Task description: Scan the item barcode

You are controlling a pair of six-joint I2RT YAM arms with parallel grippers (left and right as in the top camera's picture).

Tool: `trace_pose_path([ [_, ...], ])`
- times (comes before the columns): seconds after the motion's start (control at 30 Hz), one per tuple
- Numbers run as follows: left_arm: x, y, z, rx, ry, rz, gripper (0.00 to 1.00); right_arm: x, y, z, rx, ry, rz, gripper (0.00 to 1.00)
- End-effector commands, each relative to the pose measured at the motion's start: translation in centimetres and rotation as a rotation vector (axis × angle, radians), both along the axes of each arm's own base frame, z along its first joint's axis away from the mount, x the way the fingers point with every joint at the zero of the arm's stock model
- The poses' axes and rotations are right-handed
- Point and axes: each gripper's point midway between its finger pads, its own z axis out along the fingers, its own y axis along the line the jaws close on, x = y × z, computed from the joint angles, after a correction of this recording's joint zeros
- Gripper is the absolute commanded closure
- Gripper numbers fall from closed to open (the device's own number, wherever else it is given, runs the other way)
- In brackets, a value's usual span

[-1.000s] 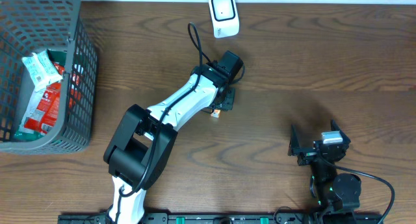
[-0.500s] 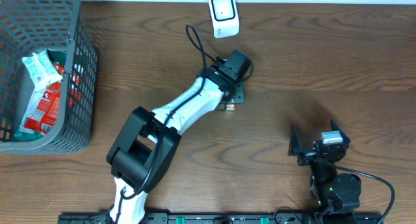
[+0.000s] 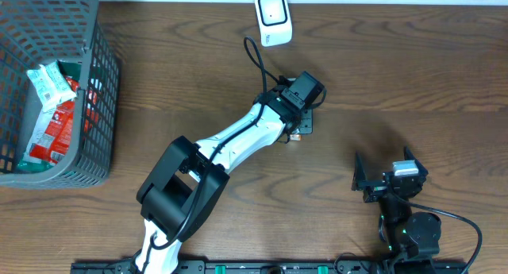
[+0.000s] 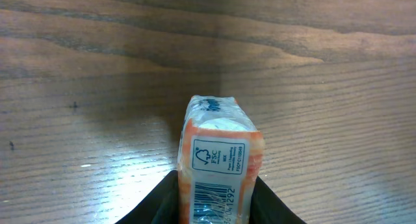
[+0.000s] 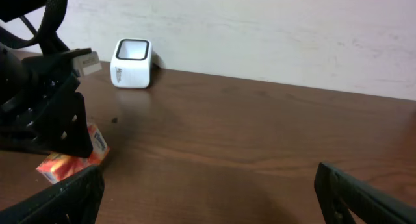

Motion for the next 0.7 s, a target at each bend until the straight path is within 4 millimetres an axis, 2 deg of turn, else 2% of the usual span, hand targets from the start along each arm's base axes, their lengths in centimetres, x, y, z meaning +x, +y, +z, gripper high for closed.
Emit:
trace_pose_path([
  [0.0, -0.1, 0.3, -0.7, 0.028, -0.002, 0.020, 0.68, 0.0, -0.1, 0.0, -0.006, 0.000, -0.007, 0.01],
  [0.3, -0.8, 0.1, -2.1, 0.053, 0.024, 0.007, 0.68, 0.0, -0.1, 0.0, -0.006, 0.000, -0.007, 0.01],
  [0.4, -0.8, 0.2, -2.1, 0.055, 0.027, 0.007, 0.57, 0.0, -0.1, 0.0, -0.006, 0.000, -0.007, 0.01],
  [0.67, -1.0, 0.4, -2.2, 0.063, 0.035, 0.007, 0.36, 0.0, -0.1, 0.0, -0.006, 0.000, -0.007, 0.01],
])
